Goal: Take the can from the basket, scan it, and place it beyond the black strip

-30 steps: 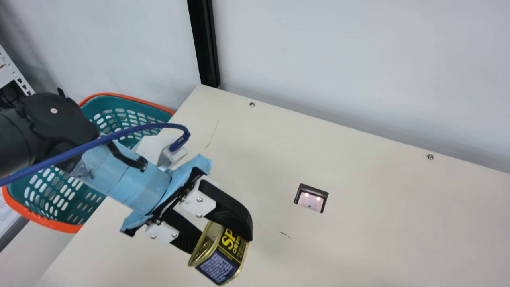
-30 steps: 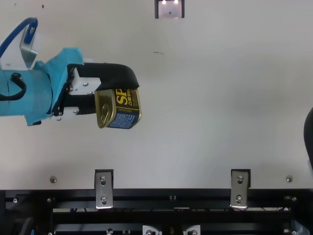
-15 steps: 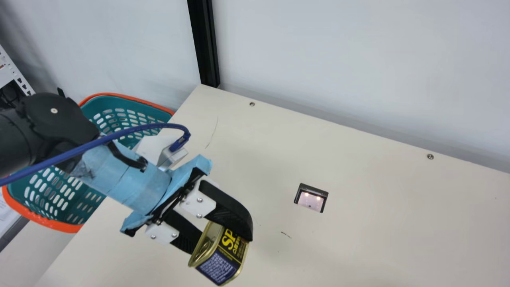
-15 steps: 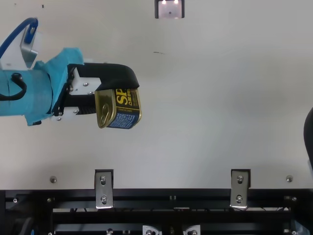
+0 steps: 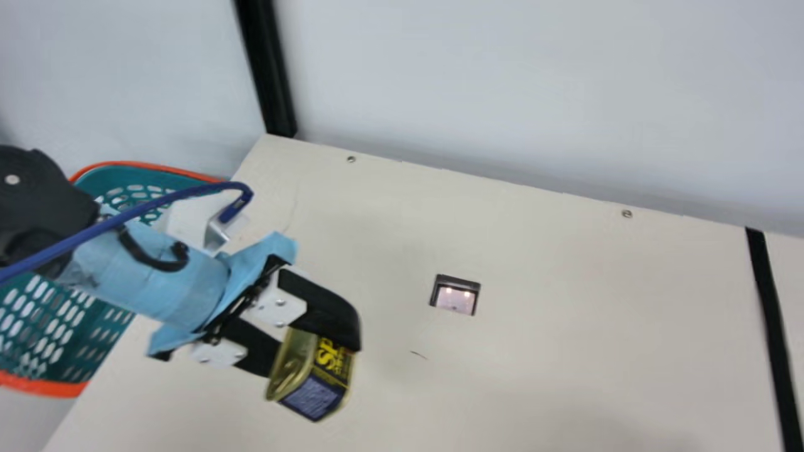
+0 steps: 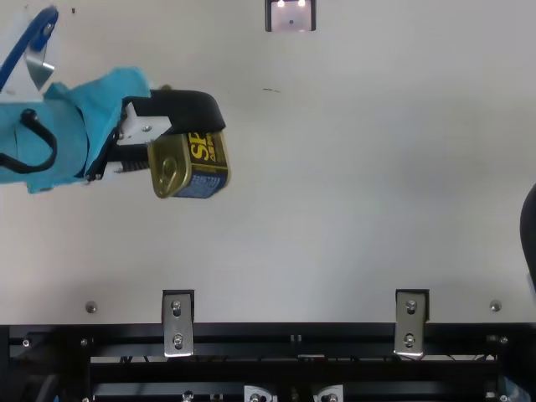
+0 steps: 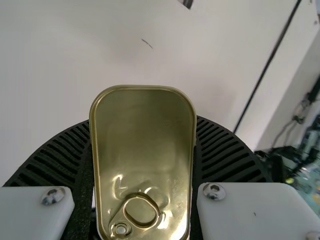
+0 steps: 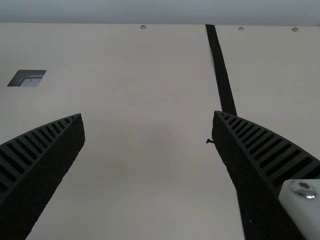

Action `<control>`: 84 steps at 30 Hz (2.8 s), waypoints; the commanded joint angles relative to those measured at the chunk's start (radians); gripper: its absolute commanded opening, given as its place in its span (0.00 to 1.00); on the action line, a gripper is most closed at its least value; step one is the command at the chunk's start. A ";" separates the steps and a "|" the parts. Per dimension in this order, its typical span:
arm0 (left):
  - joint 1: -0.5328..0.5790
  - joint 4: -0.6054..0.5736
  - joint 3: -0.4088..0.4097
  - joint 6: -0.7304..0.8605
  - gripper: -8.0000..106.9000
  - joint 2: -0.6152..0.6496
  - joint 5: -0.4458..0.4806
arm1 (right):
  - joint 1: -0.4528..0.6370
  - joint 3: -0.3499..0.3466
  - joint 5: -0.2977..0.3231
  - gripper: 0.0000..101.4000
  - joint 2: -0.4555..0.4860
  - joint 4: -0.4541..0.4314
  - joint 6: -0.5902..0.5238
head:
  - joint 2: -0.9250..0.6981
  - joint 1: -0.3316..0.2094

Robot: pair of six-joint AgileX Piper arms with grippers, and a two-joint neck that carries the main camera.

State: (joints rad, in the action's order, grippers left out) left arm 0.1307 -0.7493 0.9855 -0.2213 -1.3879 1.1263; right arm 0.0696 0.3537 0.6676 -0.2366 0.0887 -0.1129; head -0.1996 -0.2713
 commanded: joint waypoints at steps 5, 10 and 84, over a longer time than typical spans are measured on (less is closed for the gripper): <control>0.092 0.246 0.088 -0.117 0.16 0.002 -0.061 | 0.000 0.000 0.000 1.00 0.000 0.000 0.000 | 0.105 0.005; 0.173 0.404 0.152 -0.181 0.16 -0.008 -0.068 | 0.000 0.000 0.000 1.00 0.000 0.000 0.000 | 0.180 0.022; 0.592 0.521 0.536 0.852 0.16 -0.488 0.080 | 0.000 0.000 0.000 1.00 0.000 0.000 0.000 | 0.205 0.031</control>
State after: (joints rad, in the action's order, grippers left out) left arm 0.7234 -0.2275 1.5286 0.6317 -1.8732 1.2167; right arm 0.0696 0.3537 0.6676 -0.2366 0.0887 -0.1129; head 0.0051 -0.2354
